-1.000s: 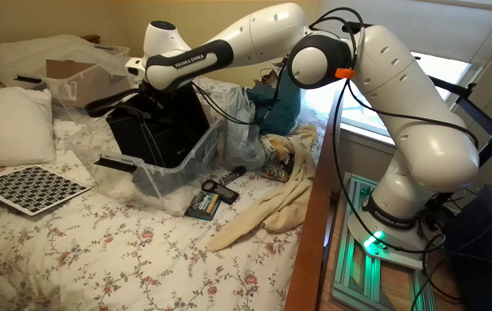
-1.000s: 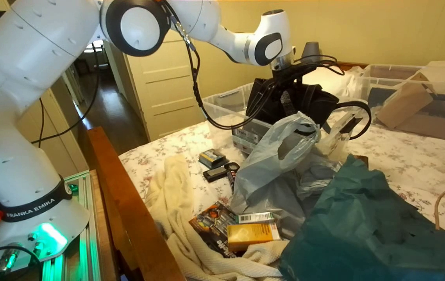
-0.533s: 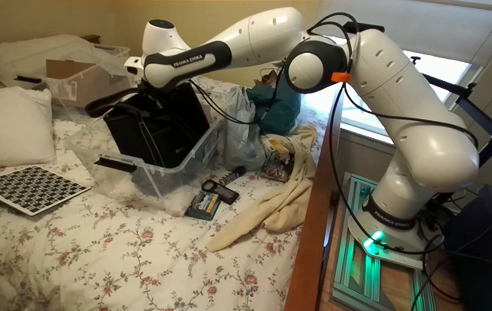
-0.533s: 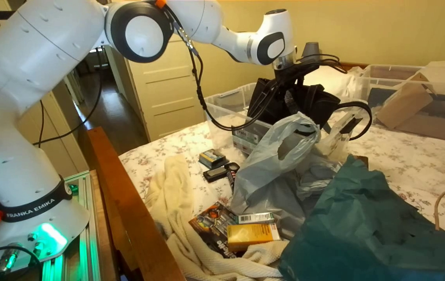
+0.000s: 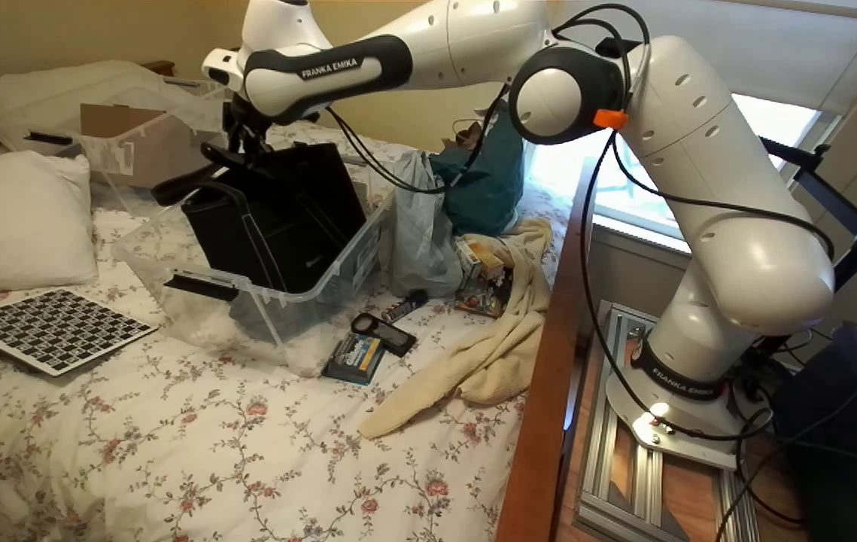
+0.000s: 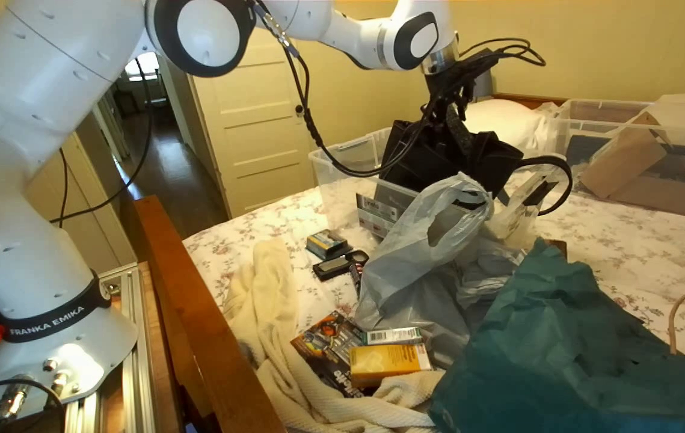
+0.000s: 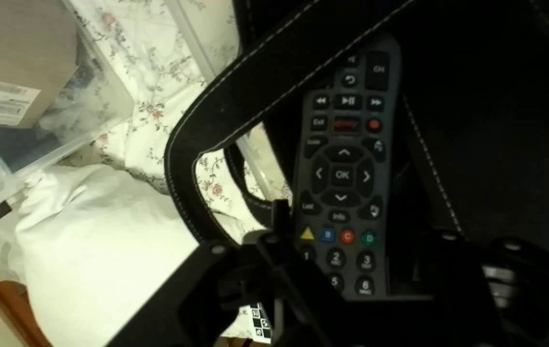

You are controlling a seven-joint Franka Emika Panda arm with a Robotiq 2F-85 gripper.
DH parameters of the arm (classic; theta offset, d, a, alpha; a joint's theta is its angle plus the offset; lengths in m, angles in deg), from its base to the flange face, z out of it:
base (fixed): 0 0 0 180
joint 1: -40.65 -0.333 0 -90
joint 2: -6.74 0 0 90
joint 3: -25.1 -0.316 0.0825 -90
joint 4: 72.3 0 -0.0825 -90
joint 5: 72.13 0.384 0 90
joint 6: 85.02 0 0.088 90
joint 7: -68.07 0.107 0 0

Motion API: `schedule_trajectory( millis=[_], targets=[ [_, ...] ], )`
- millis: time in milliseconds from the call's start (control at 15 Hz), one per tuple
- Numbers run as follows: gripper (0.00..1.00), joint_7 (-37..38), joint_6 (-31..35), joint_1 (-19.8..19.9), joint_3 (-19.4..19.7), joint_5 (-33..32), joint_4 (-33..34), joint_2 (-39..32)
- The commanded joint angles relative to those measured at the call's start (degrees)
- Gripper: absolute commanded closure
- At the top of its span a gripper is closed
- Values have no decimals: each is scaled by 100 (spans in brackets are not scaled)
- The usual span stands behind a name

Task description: Put the black remote control in the black bag.

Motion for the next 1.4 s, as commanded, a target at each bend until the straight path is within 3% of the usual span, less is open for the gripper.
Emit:
schedule_trajectory(
  millis=[0, 467, 1333],
  targets=[
    [72, -398, 368, 125, -256, 216, -172, 181],
    [72, -732, 427, 337, -669, 759, -39, -51],
    [72, -1174, 274, 517, -919, 1296, 71, -500]
  ],
)
